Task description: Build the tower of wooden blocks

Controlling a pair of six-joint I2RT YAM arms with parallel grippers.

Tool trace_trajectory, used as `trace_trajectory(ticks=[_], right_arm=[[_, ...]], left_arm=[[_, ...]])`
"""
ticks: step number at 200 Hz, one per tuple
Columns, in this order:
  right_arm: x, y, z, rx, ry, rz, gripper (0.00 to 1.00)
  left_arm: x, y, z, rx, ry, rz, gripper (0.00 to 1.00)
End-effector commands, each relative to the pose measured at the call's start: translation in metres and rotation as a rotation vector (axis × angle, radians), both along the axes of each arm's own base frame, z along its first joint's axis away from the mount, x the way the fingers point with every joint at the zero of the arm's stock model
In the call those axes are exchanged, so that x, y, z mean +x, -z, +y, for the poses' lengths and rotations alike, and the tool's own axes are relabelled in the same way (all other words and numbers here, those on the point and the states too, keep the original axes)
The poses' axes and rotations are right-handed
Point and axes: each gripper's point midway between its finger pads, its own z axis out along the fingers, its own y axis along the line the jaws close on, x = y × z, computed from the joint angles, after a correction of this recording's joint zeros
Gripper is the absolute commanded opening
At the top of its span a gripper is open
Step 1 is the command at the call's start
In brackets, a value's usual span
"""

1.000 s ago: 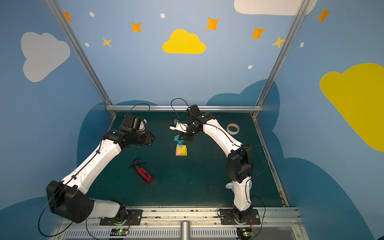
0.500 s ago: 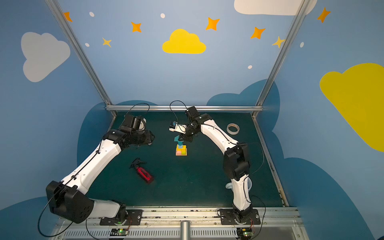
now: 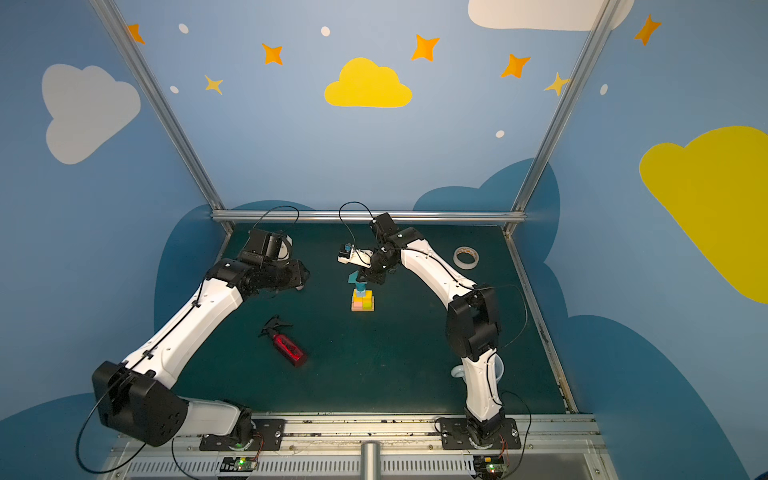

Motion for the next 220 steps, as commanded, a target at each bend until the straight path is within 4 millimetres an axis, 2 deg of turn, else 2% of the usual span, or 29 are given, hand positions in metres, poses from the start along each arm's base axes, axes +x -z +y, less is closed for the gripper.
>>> trace_trajectory(ticks=[1, 101, 175, 201, 220], right_arm=[[-0.001, 0.009, 0.002, -0.019, -0.012, 0.013, 0.0], [0.004, 0.02, 0.0, -0.046, -0.001, 0.018, 0.0], [0.003, 0.019, 0.0, -0.046, 0.002, 0.021, 0.0], [0.003, 0.018, 0.0, -0.041, 0.003, 0.021, 0.15], [0.003, 0.02, 0.0, -0.044, 0.004, 0.025, 0.18]], left_arm=[[0.0, 0.007, 0.003, 0.017, -0.002, 0.01, 0.43], [0.0, 0.009, 0.002, 0.013, 0.001, 0.017, 0.43], [0.0, 0.009, 0.002, 0.014, -0.002, 0.016, 0.43], [0.0, 0.008, 0.002, 0.013, -0.002, 0.015, 0.43], [0.0, 0.008, 0.002, 0.014, -0.004, 0.015, 0.43]])
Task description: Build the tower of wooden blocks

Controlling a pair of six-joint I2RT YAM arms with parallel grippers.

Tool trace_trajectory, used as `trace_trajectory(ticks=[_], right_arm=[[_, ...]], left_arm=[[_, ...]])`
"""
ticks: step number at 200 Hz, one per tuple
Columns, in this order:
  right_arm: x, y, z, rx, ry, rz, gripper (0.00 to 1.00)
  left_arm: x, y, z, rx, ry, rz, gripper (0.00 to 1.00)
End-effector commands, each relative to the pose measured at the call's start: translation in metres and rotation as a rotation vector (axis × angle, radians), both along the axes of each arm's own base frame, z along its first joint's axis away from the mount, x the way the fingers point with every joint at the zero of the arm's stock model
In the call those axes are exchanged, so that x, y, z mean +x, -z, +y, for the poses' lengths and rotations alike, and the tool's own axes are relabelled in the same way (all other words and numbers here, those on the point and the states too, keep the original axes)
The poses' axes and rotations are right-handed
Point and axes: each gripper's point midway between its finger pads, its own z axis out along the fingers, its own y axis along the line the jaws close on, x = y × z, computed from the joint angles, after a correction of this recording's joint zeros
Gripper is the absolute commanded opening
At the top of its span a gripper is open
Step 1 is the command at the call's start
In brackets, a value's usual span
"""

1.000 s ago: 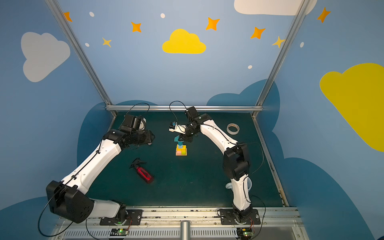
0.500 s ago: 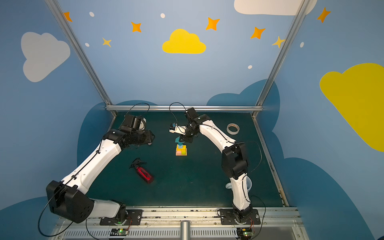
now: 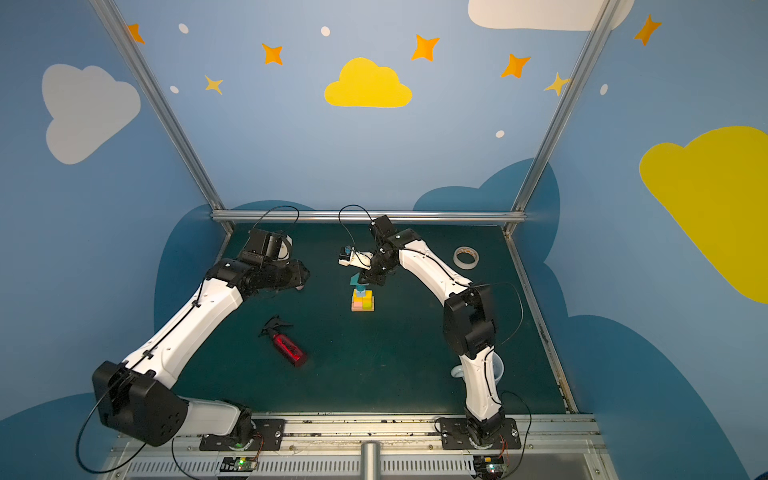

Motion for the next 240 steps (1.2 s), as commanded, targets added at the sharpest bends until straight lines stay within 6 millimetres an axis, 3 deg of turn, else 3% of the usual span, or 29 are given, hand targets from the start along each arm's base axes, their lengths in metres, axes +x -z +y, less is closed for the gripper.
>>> trace_trajectory(ticks=[1, 55, 89, 106, 139, 164, 198, 228, 240], right_arm=[[-0.001, 0.003, 0.002, -0.005, -0.004, 0.018, 0.19], [-0.001, 0.001, 0.001, -0.003, 0.0, 0.016, 0.48], [0.0, 0.0, 0.001, 0.0, 0.003, 0.011, 0.55], [0.0, -0.002, 0.001, 0.005, 0.008, 0.01, 0.64], [-0.001, -0.016, 0.001, 0.036, 0.013, -0.011, 0.74], [-0.004, -0.042, -0.002, 0.076, 0.025, -0.051, 0.8], [-0.007, -0.107, -0.01, 0.176, 0.076, -0.154, 0.84], [-0.001, -0.16, -0.025, 0.278, 0.22, -0.241, 0.86], [-0.001, -0.179, -0.033, 0.316, 0.288, -0.277, 0.86]], left_arm=[[0.0, 0.008, 0.003, 0.015, -0.003, 0.014, 0.43], [-0.001, 0.008, 0.003, 0.015, -0.003, 0.016, 0.42], [-0.001, 0.009, 0.003, 0.014, -0.006, 0.017, 0.42], [-0.001, 0.007, 0.003, 0.013, -0.006, 0.014, 0.42], [-0.002, 0.004, 0.004, 0.015, -0.007, 0.008, 0.42], [-0.003, -0.005, 0.006, 0.017, -0.011, -0.01, 0.43], [-0.01, -0.032, 0.009, 0.01, -0.013, -0.071, 0.46], [-0.02, -0.054, 0.02, 0.03, -0.032, -0.145, 0.57], [-0.023, -0.059, 0.027, 0.045, -0.045, -0.186, 0.68]])
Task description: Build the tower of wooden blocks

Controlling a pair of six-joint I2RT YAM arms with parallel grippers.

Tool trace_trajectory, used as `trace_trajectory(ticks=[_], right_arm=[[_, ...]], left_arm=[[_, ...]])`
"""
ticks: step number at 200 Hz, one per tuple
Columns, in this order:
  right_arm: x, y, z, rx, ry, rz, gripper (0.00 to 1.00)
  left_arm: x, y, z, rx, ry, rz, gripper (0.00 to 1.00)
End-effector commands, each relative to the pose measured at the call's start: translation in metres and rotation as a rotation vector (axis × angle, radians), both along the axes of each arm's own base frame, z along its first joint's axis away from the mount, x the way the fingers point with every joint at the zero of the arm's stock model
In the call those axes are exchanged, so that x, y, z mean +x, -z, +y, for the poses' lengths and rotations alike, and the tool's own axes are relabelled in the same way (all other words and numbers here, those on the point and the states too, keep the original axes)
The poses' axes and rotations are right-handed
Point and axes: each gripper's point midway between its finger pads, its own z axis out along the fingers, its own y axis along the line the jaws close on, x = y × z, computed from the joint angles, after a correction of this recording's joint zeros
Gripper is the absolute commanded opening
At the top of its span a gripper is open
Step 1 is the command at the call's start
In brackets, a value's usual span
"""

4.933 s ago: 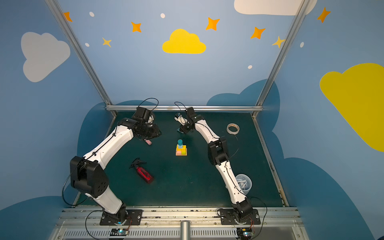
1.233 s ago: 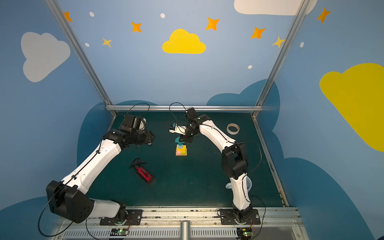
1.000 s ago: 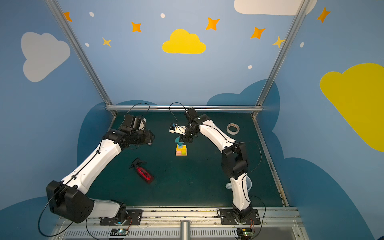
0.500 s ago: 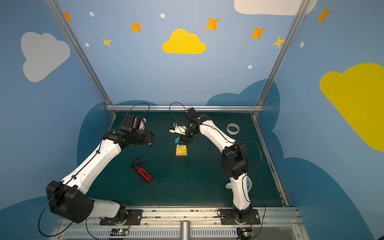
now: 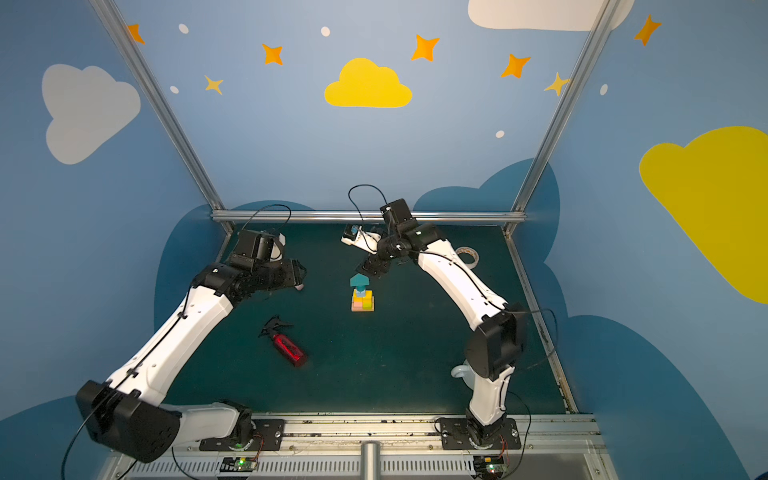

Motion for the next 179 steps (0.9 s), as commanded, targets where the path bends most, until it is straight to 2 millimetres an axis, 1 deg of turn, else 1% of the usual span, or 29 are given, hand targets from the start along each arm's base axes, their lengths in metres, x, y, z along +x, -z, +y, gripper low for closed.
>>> trace_trajectory(ticks=[1, 6, 16, 24, 38, 43, 48, 54, 58, 64, 66, 78, 83, 92, 98, 105, 111, 113, 117, 122, 128, 132, 138, 153, 155, 157, 159, 163, 179], right_arm=[[0.006, -0.041, -0.014, 0.109, 0.147, -0.054, 0.86], [0.005, -0.047, -0.018, 0.127, 0.173, -0.061, 0.87], [0.003, -0.059, -0.028, 0.159, 0.23, -0.072, 0.87], [0.001, -0.065, -0.035, 0.187, 0.28, -0.07, 0.87], [-0.007, -0.078, -0.051, 0.252, 0.358, -0.058, 0.87], [-0.009, -0.079, -0.057, 0.267, 0.379, -0.055, 0.88], [-0.012, -0.084, -0.064, 0.308, 0.425, -0.037, 0.88], [-0.013, -0.079, -0.073, 0.33, 0.473, -0.027, 0.88], [-0.017, -0.084, -0.081, 0.358, 0.502, -0.039, 0.88], [-0.02, -0.082, -0.092, 0.381, 0.544, -0.041, 0.88], [-0.021, -0.085, -0.096, 0.397, 0.561, -0.049, 0.88], [-0.025, -0.068, -0.119, 0.426, 0.661, -0.051, 0.89], [-0.029, -0.065, -0.129, 0.44, 0.691, -0.057, 0.89], [-0.035, -0.053, -0.144, 0.452, 0.745, -0.057, 0.89], [-0.04, -0.05, -0.155, 0.469, 0.778, -0.069, 0.9], [-0.045, -0.039, -0.167, 0.473, 0.822, -0.071, 0.9], [-0.047, -0.035, -0.177, 0.483, 0.859, -0.084, 0.9], [-0.047, -0.029, -0.181, 0.477, 0.874, -0.082, 0.9], [-0.049, -0.024, -0.19, 0.483, 0.905, -0.095, 0.91], [-0.05, -0.018, -0.196, 0.485, 0.927, -0.105, 0.92], [-0.05, -0.007, -0.206, 0.482, 0.96, -0.119, 0.93], [-0.049, -0.001, -0.21, 0.48, 0.977, -0.127, 0.94], [-0.047, 0.012, -0.22, 0.468, 1.015, -0.137, 0.94], [-0.042, 0.043, -0.234, 0.424, 1.055, -0.14, 0.94], [-0.04, 0.043, -0.236, 0.425, 1.061, -0.145, 0.94], [-0.04, 0.052, -0.238, 0.41, 1.07, -0.137, 0.94], [-0.039, 0.06, -0.24, 0.397, 1.078, -0.131, 0.94], [-0.037, 0.069, -0.244, 0.386, 1.091, -0.125, 0.94], [-0.03, 0.096, -0.251, 0.361, 1.111, -0.088, 0.94]], left_arm=[[-0.008, -0.022, 0.015, 0.041, -0.028, -0.087, 0.69], [-0.01, -0.025, 0.017, 0.044, -0.031, -0.106, 0.76], [-0.012, -0.031, 0.02, 0.049, -0.035, -0.13, 0.86], [-0.014, -0.036, 0.021, 0.052, -0.035, -0.155, 0.91], [-0.016, -0.038, 0.029, 0.071, -0.062, -0.176, 0.99], [-0.018, -0.037, 0.031, 0.082, -0.07, -0.18, 1.0], [-0.019, -0.036, 0.034, 0.092, -0.079, -0.183, 1.0], [-0.02, -0.033, 0.038, 0.108, -0.093, -0.181, 1.0], [-0.021, -0.031, 0.041, 0.12, -0.103, -0.178, 1.0], [-0.023, -0.029, 0.046, 0.136, -0.118, -0.179, 1.0], [-0.024, -0.027, 0.047, 0.143, -0.124, -0.177, 1.0], [-0.027, -0.017, 0.058, 0.178, -0.165, -0.173, 1.0], [-0.028, -0.013, 0.063, 0.19, -0.191, -0.172, 1.0], [-0.03, -0.007, 0.073, 0.22, -0.238, -0.185, 1.0], [-0.031, -0.003, 0.079, 0.233, -0.267, -0.199, 1.0], [-0.033, 0.003, 0.086, 0.246, -0.299, -0.216, 1.0], [-0.034, 0.006, 0.093, 0.256, -0.337, -0.241, 1.0], [-0.034, 0.007, 0.095, 0.258, -0.352, -0.251, 1.0], [-0.036, 0.013, 0.1, 0.267, -0.376, -0.262, 1.0], [-0.037, 0.014, 0.105, 0.272, -0.405, -0.293, 1.0], [-0.038, 0.016, 0.11, 0.275, -0.436, -0.325, 1.0], [-0.039, 0.021, 0.113, 0.282, -0.453, -0.338, 1.0], [-0.04, 0.026, 0.118, 0.287, -0.477, -0.357, 1.0], [-0.043, 0.04, 0.126, 0.307, -0.521, -0.399, 1.0], [-0.042, 0.04, 0.128, 0.307, -0.529, -0.406, 1.0], [-0.042, 0.042, 0.128, 0.307, -0.532, -0.414, 1.0], [-0.043, 0.046, 0.129, 0.315, -0.534, -0.41, 1.0], [-0.043, 0.051, 0.13, 0.323, -0.536, -0.417, 1.0], [-0.043, 0.075, 0.133, 0.352, -0.539, -0.413, 1.0]])
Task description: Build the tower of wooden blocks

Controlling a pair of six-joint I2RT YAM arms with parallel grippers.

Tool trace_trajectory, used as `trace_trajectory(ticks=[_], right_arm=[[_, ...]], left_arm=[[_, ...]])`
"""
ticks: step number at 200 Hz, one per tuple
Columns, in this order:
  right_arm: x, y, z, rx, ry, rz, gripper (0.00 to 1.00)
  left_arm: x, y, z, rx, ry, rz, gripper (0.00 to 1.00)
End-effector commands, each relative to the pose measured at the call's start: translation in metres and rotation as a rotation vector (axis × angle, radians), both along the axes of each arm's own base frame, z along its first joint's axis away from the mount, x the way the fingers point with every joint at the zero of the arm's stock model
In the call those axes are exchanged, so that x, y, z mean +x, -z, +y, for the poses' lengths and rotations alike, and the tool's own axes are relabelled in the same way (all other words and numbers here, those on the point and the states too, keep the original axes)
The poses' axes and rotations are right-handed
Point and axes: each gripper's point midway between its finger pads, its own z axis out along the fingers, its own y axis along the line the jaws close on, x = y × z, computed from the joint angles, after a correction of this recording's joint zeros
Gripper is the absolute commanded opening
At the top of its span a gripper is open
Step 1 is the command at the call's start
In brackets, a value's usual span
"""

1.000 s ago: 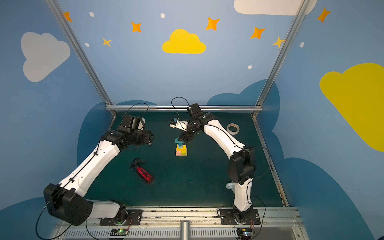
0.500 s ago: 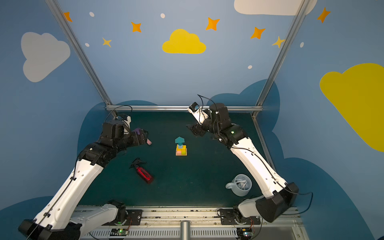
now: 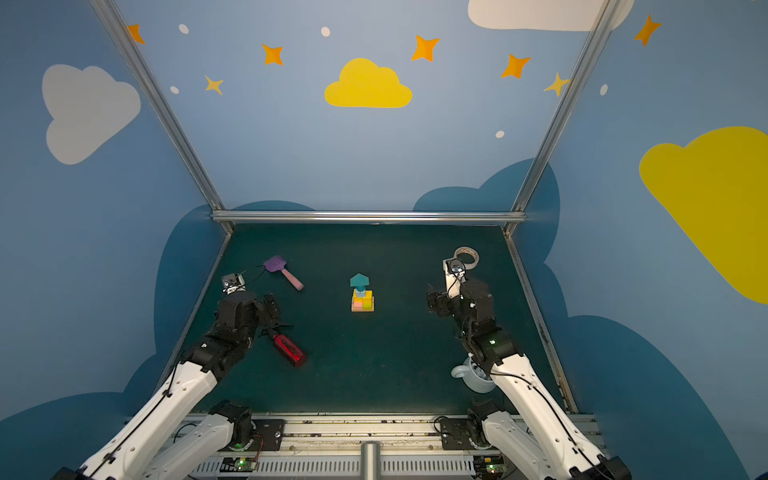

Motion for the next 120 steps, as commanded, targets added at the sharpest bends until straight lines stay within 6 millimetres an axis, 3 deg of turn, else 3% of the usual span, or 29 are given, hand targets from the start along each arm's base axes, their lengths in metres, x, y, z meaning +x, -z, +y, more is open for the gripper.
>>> trace_trajectory(ticks=[1, 34, 72, 120], right_arm=[[0.017, 0.02, -0.016, 0.013, 0.069, -0.016, 0.94], [0.033, 0.055, -0.035, -0.002, 0.114, -0.002, 0.94], [0.044, 0.073, -0.065, 0.135, 0.155, 0.014, 0.94], [0.063, 0.106, -0.079, 0.22, 0.167, 0.047, 0.94]], left_arm=[[0.009, -0.004, 0.015, 0.042, -0.082, -0.132, 1.0], [0.002, 0.028, 0.026, 0.129, -0.105, -0.109, 1.0], [0.008, 0.051, 0.018, 0.136, -0.022, -0.137, 1.0], [0.03, 0.056, 0.022, 0.096, 0.019, -0.137, 1.0]])
